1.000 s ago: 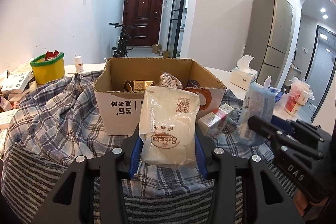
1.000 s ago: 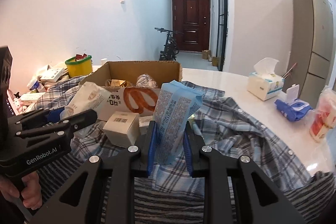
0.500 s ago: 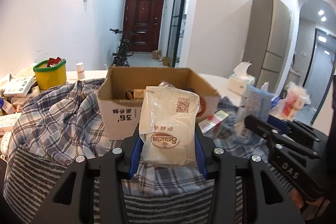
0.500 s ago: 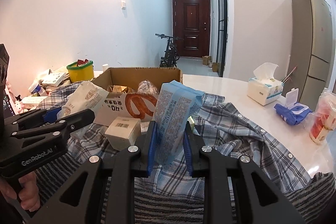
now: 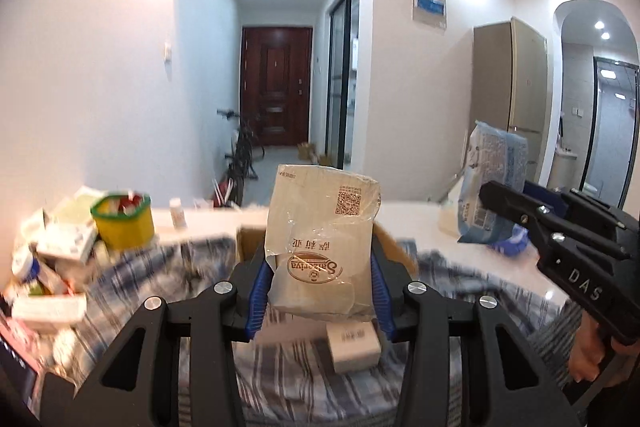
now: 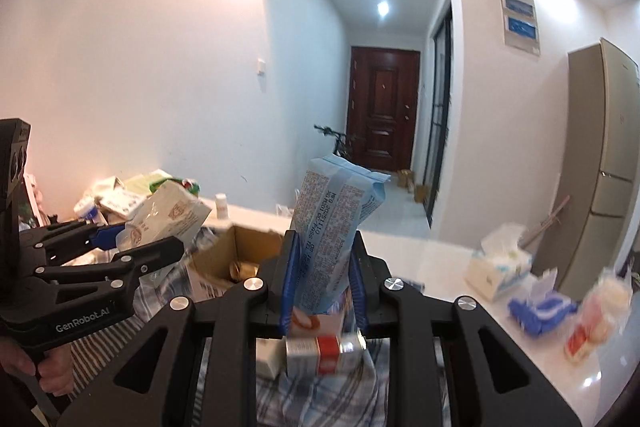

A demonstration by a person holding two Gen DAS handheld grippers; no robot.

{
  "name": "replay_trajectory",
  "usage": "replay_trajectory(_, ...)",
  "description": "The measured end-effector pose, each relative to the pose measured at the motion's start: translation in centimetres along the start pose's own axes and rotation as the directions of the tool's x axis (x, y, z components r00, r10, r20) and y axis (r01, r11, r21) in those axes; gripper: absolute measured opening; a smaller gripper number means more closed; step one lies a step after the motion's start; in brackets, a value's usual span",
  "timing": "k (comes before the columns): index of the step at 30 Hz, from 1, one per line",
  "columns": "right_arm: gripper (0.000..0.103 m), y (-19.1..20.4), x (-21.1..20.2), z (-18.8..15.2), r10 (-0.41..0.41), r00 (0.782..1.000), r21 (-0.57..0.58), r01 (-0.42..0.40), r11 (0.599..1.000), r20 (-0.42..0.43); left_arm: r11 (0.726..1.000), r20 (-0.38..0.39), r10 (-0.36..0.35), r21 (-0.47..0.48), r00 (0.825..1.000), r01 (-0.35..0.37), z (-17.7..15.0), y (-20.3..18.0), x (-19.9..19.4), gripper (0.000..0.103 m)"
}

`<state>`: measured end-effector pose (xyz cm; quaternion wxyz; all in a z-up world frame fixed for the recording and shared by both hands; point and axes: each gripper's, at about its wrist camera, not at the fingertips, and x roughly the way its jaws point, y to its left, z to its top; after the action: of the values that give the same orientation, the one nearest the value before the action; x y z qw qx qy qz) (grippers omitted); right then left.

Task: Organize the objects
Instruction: 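Carry the white package with the left gripper while the right gripper carries the light-blue package over the box, then lower the white wrapped package into the cardboard box and open the left gripper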

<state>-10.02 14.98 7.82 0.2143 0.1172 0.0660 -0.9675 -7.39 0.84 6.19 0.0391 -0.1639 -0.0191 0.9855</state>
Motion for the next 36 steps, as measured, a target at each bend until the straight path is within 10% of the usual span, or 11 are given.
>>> replay_trajectory(17, 0.023, -0.8, 4.2, 8.0, 0.024, 0.995, 0.016, -0.026, 1.0, 0.097, 0.998, 0.22, 0.025, -0.054, 0.975, -0.013, 7.6, 2.4, 0.7, 0.046)
replay_trajectory(36, 0.023, -2.5, 11.5, 3.0, 0.033, 0.994, 0.024, -0.031, 0.999, -0.104, 0.994, -0.089, 0.023, -0.106, 0.996, -0.032, 2.6, 5.1, 10.9, 0.046)
